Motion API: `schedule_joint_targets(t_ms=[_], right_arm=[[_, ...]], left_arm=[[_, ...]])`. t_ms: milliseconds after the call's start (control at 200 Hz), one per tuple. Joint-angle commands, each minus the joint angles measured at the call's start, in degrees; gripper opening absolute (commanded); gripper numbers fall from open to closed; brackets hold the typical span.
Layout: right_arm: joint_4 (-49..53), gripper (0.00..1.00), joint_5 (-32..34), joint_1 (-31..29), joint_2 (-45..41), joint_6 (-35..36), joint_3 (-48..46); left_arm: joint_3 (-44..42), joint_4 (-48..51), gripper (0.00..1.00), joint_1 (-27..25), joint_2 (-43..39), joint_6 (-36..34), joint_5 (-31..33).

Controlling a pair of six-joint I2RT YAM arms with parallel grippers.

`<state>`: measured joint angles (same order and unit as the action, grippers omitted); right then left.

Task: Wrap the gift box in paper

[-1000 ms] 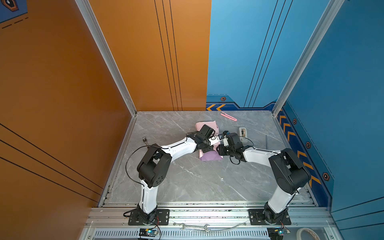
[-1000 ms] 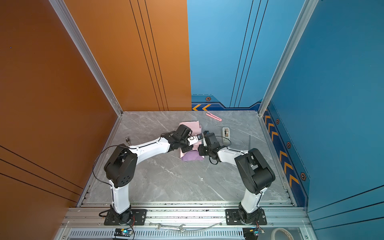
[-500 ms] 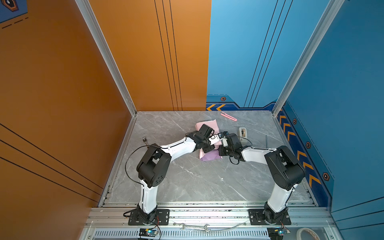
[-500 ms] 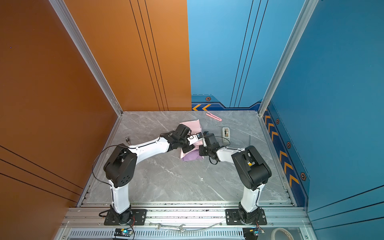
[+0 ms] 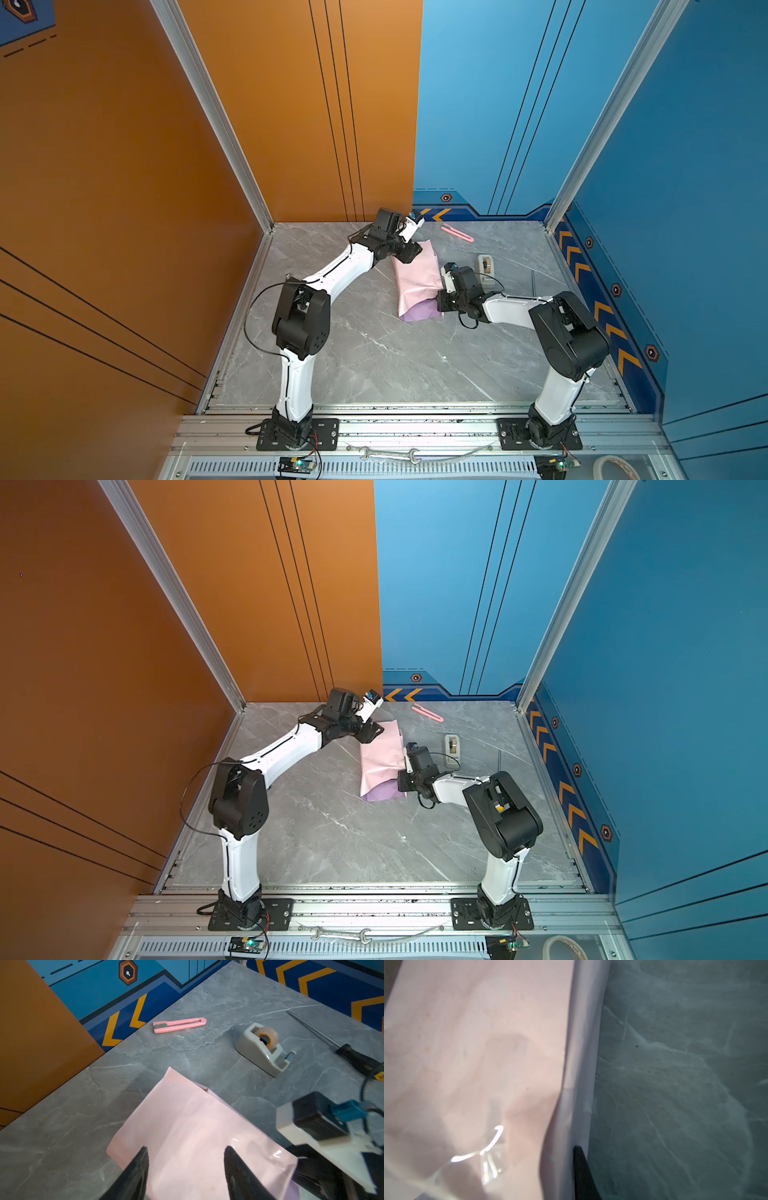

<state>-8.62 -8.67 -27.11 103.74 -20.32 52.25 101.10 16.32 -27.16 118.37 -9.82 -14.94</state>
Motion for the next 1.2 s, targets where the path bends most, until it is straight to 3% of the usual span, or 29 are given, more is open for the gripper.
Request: schedule_joint_targets(t_ms=[0,345,791,896,1011,1197], right_arm=[[-0.1,0.09,1.1,-0.7,0.4,1.1,1.4],[1.6,0.08,1.5,-1.4,-0.6,2.6,0.9],[3.4,0.07,3.5,-3.5,-8.0,0.5,-8.0],[3.3,0.07,4.1,-4.7,-10.0,-0.4,-10.4],[3.1,0.07,4.4,-5.1,-11.2,-0.9,-11.9],[2.6,0.07,5.1,-5.3,-12.9,-1.0,-13.2]], left_arm=[[3.2,4.8,0.57,-0.5,5.9,3.9,-2.8],[3.7,5.0,0.54,-0.4,10.5,2.8,-4.5],[-12.8,4.2,0.54,-4.2,0.4,2.9,-3.1],[-14.6,3.7,0.58,-5.3,-2.2,2.6,-1.5],[-14.8,2.5,0.69,-6.5,-6.2,0.4,-0.4],[-19.8,-1.7,0.78,-10.1,-13.0,-11.6,-2.8]])
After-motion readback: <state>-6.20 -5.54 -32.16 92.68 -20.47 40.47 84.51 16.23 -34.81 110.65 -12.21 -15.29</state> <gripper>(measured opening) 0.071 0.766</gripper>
